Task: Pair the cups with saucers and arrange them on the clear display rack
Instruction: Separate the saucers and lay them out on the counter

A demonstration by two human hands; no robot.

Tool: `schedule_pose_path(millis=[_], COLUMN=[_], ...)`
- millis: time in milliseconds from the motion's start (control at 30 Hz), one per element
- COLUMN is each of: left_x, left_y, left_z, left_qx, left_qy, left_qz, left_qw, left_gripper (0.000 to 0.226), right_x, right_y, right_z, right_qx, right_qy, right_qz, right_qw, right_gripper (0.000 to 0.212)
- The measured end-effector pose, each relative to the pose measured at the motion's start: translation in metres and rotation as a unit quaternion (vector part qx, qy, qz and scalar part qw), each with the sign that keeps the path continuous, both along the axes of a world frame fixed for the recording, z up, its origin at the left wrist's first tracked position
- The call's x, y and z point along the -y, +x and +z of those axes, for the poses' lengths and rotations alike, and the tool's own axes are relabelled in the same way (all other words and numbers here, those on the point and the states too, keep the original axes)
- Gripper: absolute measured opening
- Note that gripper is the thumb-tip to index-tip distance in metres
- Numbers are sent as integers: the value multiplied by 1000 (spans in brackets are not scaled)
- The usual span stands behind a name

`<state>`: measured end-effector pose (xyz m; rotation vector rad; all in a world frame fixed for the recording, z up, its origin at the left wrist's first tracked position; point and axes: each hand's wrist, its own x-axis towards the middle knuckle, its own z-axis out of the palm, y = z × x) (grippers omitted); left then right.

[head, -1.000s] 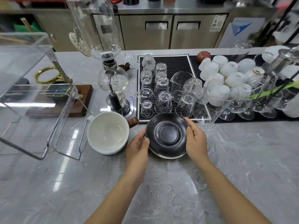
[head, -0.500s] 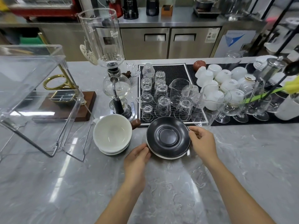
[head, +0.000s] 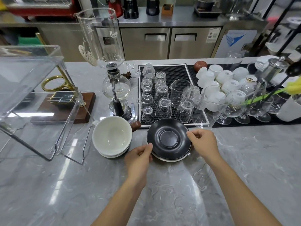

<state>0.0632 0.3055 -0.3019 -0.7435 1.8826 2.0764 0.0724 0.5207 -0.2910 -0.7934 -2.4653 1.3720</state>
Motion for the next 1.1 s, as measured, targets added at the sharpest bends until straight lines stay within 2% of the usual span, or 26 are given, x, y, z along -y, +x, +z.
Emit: schedule_pose_path(millis=[367,533,700,1100], left_x=[2,5,11,54], left_y=[-1,5,25,69], left_z=[0,1,6,15], left_qx=[-2,-9,-44,-101], left_qy=[24,58,59,23], left_qz=[-5,-11,-43,-80], left_qw=[1000,998,996,991], left_gripper=[10,10,15,10], right_x=[3,2,2,37], right_y=[2,8,26,87], right_z=[2,6,11,14], right_qx=[-25,-43,-39,-49], right_qy=[1,-34,-54,-90], right_qz=[10,10,3,-1], right_qw=[1000,998,998,995], right_gripper=[29,10,10,6])
